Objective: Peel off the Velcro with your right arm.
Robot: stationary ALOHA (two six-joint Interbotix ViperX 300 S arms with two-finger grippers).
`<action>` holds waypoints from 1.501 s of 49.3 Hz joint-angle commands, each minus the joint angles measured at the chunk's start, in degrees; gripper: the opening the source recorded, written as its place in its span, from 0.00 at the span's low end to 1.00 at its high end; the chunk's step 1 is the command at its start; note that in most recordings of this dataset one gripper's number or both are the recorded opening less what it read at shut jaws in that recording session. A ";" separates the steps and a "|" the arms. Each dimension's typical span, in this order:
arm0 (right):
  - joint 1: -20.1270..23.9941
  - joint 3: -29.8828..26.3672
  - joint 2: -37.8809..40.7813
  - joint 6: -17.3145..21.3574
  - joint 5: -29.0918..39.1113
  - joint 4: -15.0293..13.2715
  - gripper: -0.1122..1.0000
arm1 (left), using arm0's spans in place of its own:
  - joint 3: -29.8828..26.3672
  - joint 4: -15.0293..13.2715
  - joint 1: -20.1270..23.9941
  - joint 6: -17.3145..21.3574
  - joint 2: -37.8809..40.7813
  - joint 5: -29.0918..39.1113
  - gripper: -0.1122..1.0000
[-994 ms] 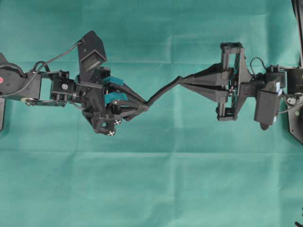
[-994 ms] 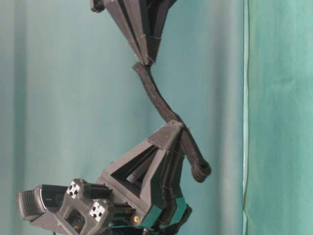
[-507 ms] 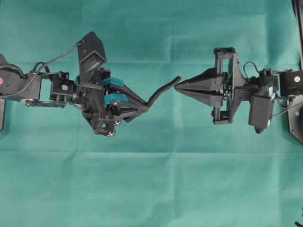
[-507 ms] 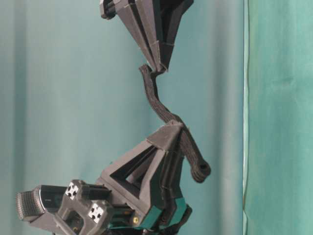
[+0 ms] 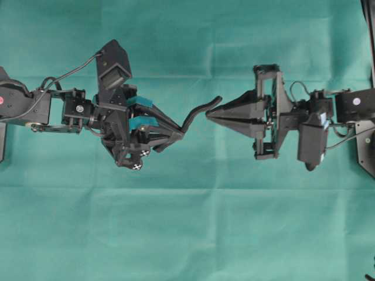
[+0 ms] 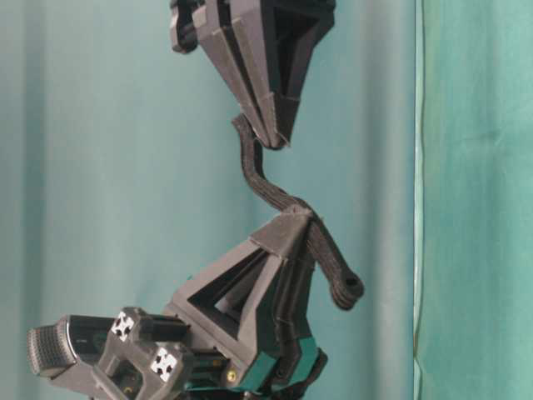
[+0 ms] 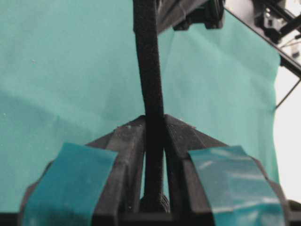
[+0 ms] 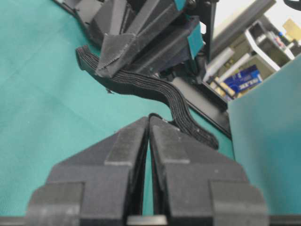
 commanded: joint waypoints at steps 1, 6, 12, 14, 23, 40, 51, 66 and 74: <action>1.05 -1.85 0.35 0.18 -0.26 -0.18 0.02 | -0.62 0.00 0.26 0.09 -1.32 -0.70 0.19; 1.41 -2.46 1.32 0.18 -0.18 -0.18 0.02 | -0.62 0.00 0.26 0.09 -1.41 -0.70 0.19; 1.76 -3.16 2.02 0.18 -0.09 -0.18 0.02 | -0.62 0.00 0.26 0.09 -1.41 -0.70 0.19; 1.85 -3.34 2.29 0.18 -0.09 -0.18 0.02 | -0.62 -0.09 0.26 0.09 -1.41 -0.79 0.19; 2.55 -4.31 3.69 0.18 1.05 -0.18 0.02 | -0.62 0.00 0.26 0.09 -1.41 -0.97 0.19; 5.19 -8.09 6.33 0.00 8.44 -1.32 0.02 | -0.62 -0.09 0.44 0.09 -1.41 -1.76 0.19; 6.24 -9.14 7.21 0.35 9.58 -5.27 0.02 | -0.62 0.00 0.44 0.09 -1.32 -1.76 0.19; 7.47 -10.81 9.32 0.26 9.76 -6.33 0.02 | -0.62 0.00 0.53 0.09 -1.32 -1.76 0.19; 7.82 -11.25 10.28 0.26 10.28 -7.91 0.02 | -0.44 0.00 0.53 0.00 -1.41 -1.76 0.19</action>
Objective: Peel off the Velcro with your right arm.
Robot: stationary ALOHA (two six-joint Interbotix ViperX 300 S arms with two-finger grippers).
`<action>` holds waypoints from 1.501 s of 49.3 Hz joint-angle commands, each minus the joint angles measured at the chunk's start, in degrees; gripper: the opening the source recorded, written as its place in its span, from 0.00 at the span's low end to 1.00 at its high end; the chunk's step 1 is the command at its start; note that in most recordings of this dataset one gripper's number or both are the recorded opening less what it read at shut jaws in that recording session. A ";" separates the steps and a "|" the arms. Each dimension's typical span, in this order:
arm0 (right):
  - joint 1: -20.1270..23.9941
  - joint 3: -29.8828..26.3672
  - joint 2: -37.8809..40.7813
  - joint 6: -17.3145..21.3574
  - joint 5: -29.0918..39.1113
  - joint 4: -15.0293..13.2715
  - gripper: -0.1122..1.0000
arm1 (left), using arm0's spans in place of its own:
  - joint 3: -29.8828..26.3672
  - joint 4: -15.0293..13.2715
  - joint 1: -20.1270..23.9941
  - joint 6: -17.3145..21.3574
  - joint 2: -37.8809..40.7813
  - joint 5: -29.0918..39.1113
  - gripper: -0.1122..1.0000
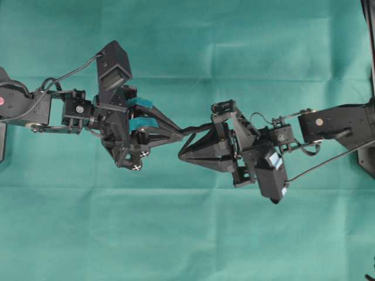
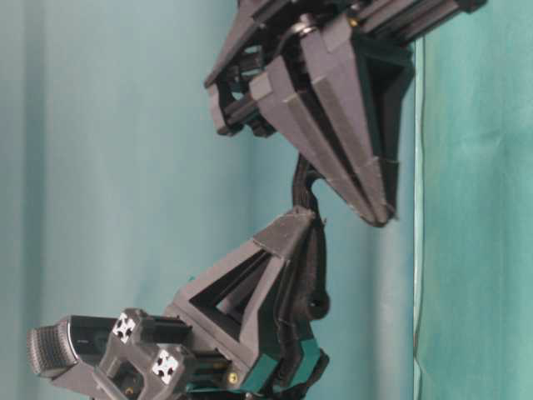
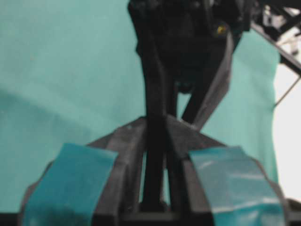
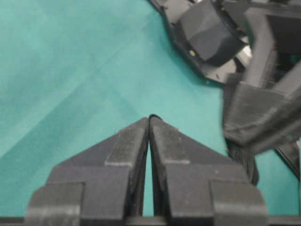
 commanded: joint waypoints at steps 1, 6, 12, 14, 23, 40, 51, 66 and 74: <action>1.14 -1.41 -0.18 0.18 0.44 -1.23 0.02 | -0.62 0.00 0.44 0.18 -1.32 -1.14 0.19; 1.58 -1.67 0.09 0.18 1.67 -2.29 0.02 | -0.62 0.00 0.44 0.18 -1.41 -1.14 0.19; 2.20 -2.11 0.44 0.18 3.43 -2.72 0.02 | -0.62 0.00 0.44 0.26 -1.41 -1.23 0.19; 2.55 -2.37 0.62 0.18 4.22 -2.72 0.02 | -0.53 0.00 0.44 0.26 -1.41 -1.23 0.19; 2.90 -3.25 1.14 0.18 7.29 -2.81 0.02 | -0.53 0.00 0.44 0.18 -1.41 -1.49 0.19; 2.81 -5.36 2.64 0.18 7.65 -3.34 0.02 | -0.53 0.00 0.44 0.44 -1.05 -1.58 0.19; 2.11 -7.56 3.69 0.26 7.65 -3.34 0.02 | -0.35 0.00 0.44 0.79 -0.70 -1.85 0.19; 2.11 -9.14 5.27 -0.09 7.65 -3.34 0.02 | 0.00 0.00 0.44 0.88 -0.70 -2.90 0.19; 2.11 -9.40 5.89 -0.09 7.65 -3.34 0.02 | 0.00 0.00 0.62 0.88 -0.70 -2.90 0.19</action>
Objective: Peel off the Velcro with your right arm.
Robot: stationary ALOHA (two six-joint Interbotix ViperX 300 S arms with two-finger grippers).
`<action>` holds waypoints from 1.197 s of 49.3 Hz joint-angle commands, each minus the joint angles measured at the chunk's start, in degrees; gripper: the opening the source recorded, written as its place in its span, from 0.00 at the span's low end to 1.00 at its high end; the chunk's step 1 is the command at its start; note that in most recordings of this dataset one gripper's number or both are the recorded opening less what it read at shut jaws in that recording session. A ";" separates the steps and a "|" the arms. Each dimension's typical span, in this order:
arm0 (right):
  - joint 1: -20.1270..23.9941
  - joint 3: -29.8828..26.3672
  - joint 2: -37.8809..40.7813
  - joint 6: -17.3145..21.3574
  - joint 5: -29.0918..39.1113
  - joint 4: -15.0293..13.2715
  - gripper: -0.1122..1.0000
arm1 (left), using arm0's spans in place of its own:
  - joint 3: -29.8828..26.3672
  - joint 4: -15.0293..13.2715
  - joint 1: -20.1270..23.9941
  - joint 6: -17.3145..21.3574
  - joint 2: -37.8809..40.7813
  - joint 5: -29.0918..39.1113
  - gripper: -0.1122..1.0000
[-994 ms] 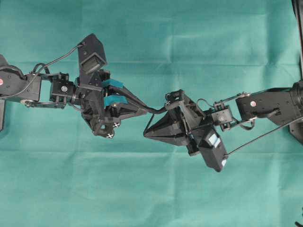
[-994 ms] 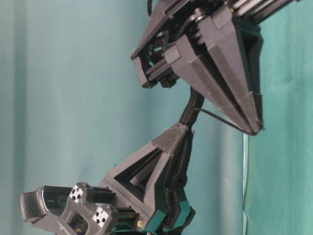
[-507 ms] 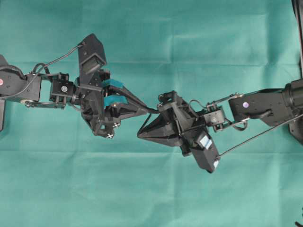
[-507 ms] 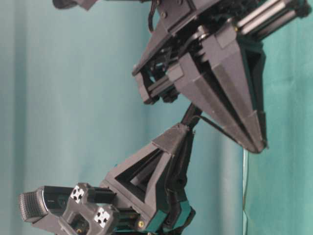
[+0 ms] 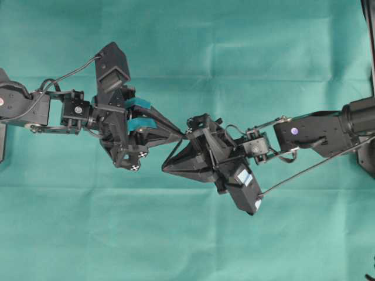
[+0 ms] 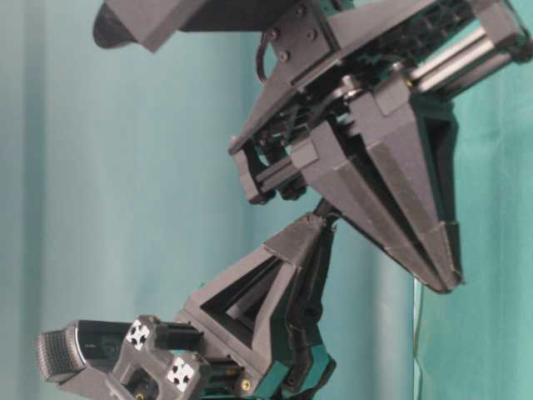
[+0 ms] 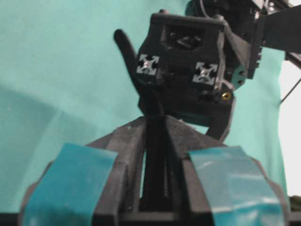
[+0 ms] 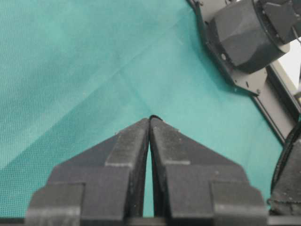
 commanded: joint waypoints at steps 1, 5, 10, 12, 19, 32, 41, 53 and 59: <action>0.26 -1.41 -0.35 -0.09 -0.09 -0.09 0.02 | -0.97 0.00 0.70 0.00 -0.79 -1.49 0.19; 0.26 -1.41 -0.35 -0.09 -0.09 0.00 0.02 | -1.05 0.00 0.70 -0.09 -0.79 -1.49 0.19; 0.35 -1.32 -0.35 -0.09 -0.09 -0.09 0.02 | -1.23 0.00 0.79 -0.09 -0.79 -1.49 0.19; 0.44 -1.41 -0.26 -0.09 -0.09 -0.09 0.02 | -1.32 0.00 0.88 -0.09 -0.79 -1.49 0.19; 0.79 -1.67 0.26 -0.09 -0.18 -0.09 0.02 | -1.41 0.00 1.05 -0.09 -0.79 -1.85 0.19; 0.79 -1.58 0.44 0.26 0.18 -0.09 0.02 | -1.05 0.00 1.14 -0.35 -0.79 -2.02 0.19; 0.79 -1.05 -0.70 0.44 1.49 0.35 0.02 | -0.79 0.00 1.05 -0.53 -0.97 -2.02 0.19; 0.79 2.29 -5.10 0.53 3.78 1.23 0.02 | 0.00 0.00 1.05 -0.70 -1.58 -2.02 0.19; 0.79 4.04 -6.24 0.70 3.87 1.67 0.02 | 0.00 0.00 1.14 -0.70 -1.58 -2.02 0.19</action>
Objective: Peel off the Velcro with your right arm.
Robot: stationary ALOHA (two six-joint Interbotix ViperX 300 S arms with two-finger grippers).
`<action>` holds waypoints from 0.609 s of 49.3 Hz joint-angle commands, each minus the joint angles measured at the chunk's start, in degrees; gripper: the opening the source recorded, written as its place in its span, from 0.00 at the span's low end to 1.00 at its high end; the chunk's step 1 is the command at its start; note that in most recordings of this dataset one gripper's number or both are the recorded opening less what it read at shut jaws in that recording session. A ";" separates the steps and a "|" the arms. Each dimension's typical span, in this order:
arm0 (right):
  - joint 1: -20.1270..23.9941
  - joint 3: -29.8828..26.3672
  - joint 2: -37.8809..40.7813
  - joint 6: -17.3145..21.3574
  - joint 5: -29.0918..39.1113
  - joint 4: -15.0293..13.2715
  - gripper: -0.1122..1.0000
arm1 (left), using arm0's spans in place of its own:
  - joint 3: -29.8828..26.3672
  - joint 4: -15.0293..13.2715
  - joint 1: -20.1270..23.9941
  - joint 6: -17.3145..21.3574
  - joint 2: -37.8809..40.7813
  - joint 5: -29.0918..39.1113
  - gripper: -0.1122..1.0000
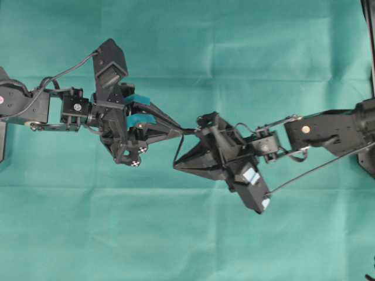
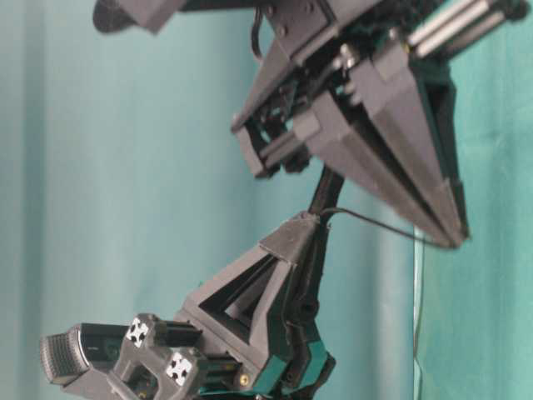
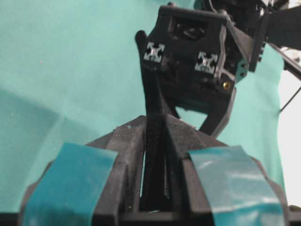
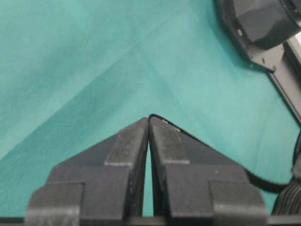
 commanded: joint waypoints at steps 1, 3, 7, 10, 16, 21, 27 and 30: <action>0.62 0.44 -2.02 0.35 -0.18 0.44 0.02 | -0.70 0.00 0.35 -0.09 -1.58 -0.79 0.19; 0.62 0.97 -2.29 0.88 -0.18 0.53 0.02 | -0.62 0.00 0.35 -0.09 -1.58 -0.79 0.19; 0.62 1.85 -2.99 1.93 -0.26 0.53 0.02 | -0.53 0.00 0.35 -0.09 -1.67 -0.79 0.19; 0.62 2.46 -3.52 2.81 -0.18 0.44 0.02 | -0.44 0.00 0.44 -0.09 -1.85 -0.79 0.19; 0.53 4.04 -4.75 3.87 -0.26 0.44 0.02 | -0.09 0.00 0.53 -0.09 -2.37 -0.79 0.19; 0.53 5.89 -6.33 3.96 -0.44 0.53 0.08 | 0.62 0.00 0.62 0.00 -3.08 -0.79 0.19; 0.62 8.35 -8.44 3.96 -1.67 0.79 0.21 | 2.11 0.00 0.70 0.00 -4.31 -0.88 0.19; 0.62 9.49 -9.49 3.96 -2.64 0.97 0.21 | 3.08 -0.09 0.70 0.00 -5.19 -1.41 0.19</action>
